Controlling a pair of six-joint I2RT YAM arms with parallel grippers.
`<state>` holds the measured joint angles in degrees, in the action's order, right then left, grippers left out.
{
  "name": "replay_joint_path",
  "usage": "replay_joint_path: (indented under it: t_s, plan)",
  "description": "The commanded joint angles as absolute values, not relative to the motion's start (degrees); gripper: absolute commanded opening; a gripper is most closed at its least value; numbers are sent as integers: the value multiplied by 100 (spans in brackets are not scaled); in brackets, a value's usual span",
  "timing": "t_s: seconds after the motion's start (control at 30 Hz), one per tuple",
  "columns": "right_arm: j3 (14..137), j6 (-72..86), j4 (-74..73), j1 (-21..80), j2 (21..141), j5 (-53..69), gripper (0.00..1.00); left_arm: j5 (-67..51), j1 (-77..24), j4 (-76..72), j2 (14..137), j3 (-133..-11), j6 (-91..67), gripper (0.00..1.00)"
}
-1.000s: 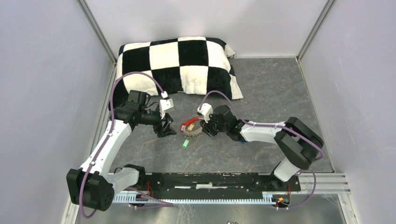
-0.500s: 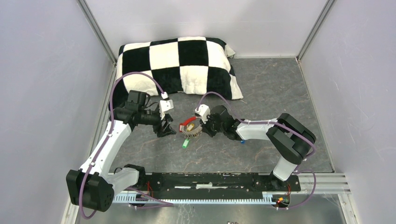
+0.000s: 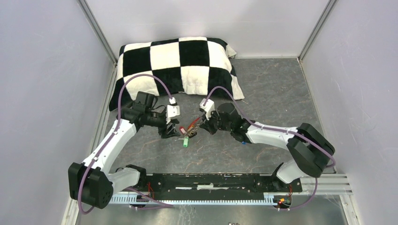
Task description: Put the keys on the keyring
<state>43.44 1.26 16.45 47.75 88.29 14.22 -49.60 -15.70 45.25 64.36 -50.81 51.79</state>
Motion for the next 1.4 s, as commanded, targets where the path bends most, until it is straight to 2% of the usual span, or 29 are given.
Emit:
replay_joint_path:
  t_s: [0.0,0.2,0.33,0.4,0.5,0.67,0.97,1.17,1.37]
  plan:
    - [4109,174,1929,4901,8293,1612,0,-5104,-1782,3809,6521,-5095,5374,67]
    - [4129,-161,1716,5110,7574,1642,0,-5313,-2240,3681,6600,-5443,5015,64]
    - [4457,-461,1248,5254,7229,1716,0,-5485,-2364,3675,6556,-5591,4717,39]
    - [4661,-579,1034,5342,7113,1722,0,-5575,-2389,3680,6500,-5730,4599,32]
    - [4912,-659,802,5498,6978,1604,0,-5680,-2403,3674,6403,-6036,4175,32]
    - [5156,-642,725,5738,6801,1310,0,-5904,-2509,4372,6170,-6154,4309,43]
    - [5517,-747,448,6032,6722,832,0,-5817,-2532,4690,5886,-6076,4269,44]
    - [5581,-782,415,6141,6732,766,1,-5743,-2532,4690,5973,-6210,4241,36]
    - [5624,-817,387,6200,6717,674,0,-5774,-2532,4643,6058,-6283,4136,20]
